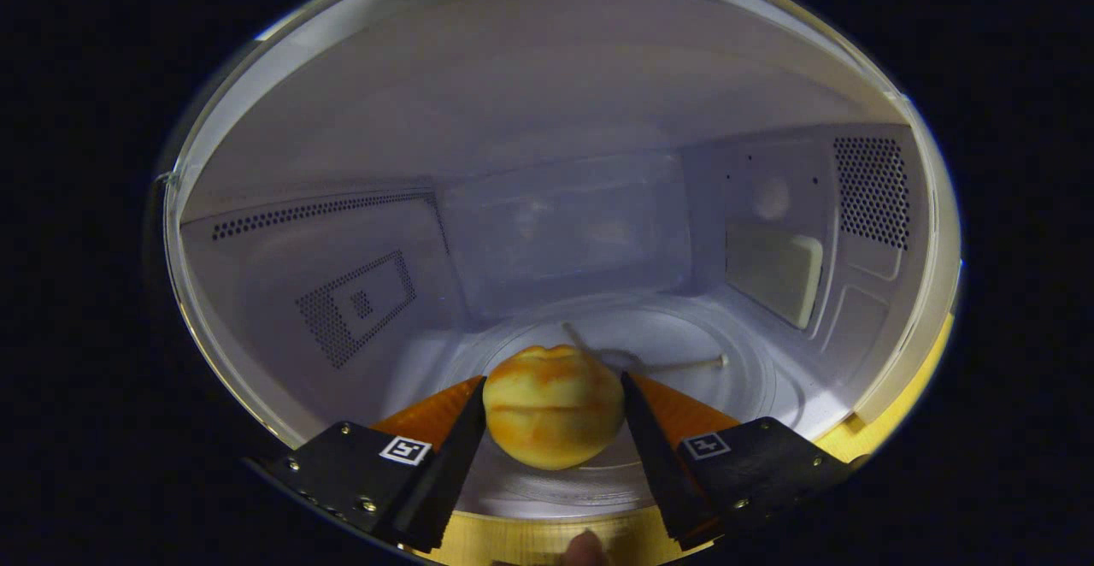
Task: Open the microwave, put the food inside, and close the microwave door.
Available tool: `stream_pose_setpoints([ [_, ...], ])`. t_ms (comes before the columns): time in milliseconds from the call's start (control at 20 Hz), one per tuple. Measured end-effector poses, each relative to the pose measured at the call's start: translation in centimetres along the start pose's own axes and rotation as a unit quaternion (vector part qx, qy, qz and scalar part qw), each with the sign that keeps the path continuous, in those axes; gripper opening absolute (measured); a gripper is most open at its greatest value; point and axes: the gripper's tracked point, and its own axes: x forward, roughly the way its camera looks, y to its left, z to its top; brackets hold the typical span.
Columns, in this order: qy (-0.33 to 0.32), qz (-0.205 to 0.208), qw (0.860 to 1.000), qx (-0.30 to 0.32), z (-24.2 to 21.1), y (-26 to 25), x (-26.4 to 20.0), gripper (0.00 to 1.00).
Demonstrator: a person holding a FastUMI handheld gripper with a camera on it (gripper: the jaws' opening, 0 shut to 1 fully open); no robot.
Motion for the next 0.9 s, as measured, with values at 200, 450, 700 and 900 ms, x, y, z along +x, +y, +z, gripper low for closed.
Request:
stream_pose_setpoints([
  [200,-0.022,-0.026,0.999,-0.023,0.5,-0.5,-0.6,0.97],
  [450,-0.044,-0.009,0.998,-0.032,2.2,0.6,-2.5,0.97],
  [700,-0.047,0.046,0.997,-0.040,2.6,2.3,-6.3,0.97],
  [900,-0.057,0.082,0.994,-0.037,3.0,3.1,-10.4,0.97],
])
